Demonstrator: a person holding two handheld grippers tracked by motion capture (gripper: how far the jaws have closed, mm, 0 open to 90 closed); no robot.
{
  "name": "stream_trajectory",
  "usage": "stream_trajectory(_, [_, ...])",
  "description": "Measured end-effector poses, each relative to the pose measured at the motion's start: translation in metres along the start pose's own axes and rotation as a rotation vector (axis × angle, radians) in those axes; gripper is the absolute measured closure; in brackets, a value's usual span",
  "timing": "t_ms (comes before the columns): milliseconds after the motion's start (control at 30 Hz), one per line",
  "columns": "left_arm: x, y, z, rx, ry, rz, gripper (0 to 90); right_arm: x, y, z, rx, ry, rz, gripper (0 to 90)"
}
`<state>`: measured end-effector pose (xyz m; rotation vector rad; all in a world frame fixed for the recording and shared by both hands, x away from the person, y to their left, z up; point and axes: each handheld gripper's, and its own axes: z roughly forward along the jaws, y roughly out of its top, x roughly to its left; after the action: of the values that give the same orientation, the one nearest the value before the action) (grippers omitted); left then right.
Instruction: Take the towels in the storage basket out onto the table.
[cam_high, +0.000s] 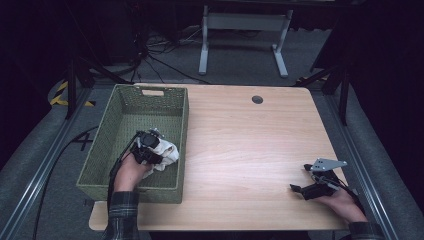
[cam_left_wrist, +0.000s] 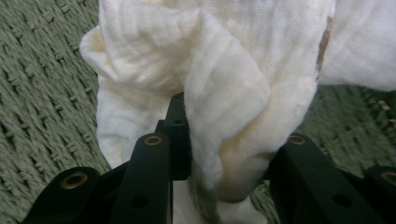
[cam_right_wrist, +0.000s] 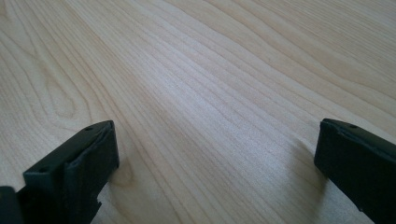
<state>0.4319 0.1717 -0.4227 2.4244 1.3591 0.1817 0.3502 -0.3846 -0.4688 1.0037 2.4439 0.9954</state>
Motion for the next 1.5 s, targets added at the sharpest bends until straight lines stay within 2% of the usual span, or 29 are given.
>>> stream_trajectory(33, [0.001,0.0,-0.002,-0.011,-0.01,0.004,68.9,0.0,0.0,0.0,0.0,0.0,0.0,0.0])
stream_trajectory(167, [0.005,-0.002,-0.01,-0.067,-0.066,-0.022,68.6,0.0,0.0,0.0,0.0,0.0,0.0,0.0])
stream_trajectory(433, [0.012,-0.005,-0.027,-0.198,-0.106,-0.052,68.8,0.0,0.0,0.0,0.0,0.0,-0.001,0.0])
stream_trajectory(567, [0.014,-0.006,-0.034,-0.257,-0.124,-0.054,68.8,0.0,0.0,0.0,0.0,0.0,-0.001,0.1])
stream_trajectory(733, [0.016,-0.008,-0.044,-0.301,-0.136,-0.054,69.0,0.0,0.0,0.0,0.0,0.001,-0.001,0.1])
stream_trajectory(833, [0.017,-0.01,-0.051,-0.335,-0.163,-0.064,69.1,0.0,0.0,0.0,0.0,0.0,-0.001,0.0])
stream_trajectory(1033, [0.016,-0.012,-0.064,-0.399,-0.193,-0.049,69.1,0.0,0.0,0.0,0.0,0.0,0.0,0.1])
stream_trajectory(1233, [0.012,-0.01,-0.075,-0.431,-0.207,-0.027,69.2,0.0,0.0,0.0,0.0,0.0,-0.001,0.1])
stream_trajectory(1400, [0.004,-0.007,-0.087,-0.477,-0.242,0.011,69.5,0.0,0.0,0.0,0.0,0.001,-0.001,0.0])
stream_trajectory(1500, [-0.004,-0.003,-0.097,-0.5,-0.235,0.047,69.7,0.0,0.0,0.0,0.0,0.001,-0.001,0.0])
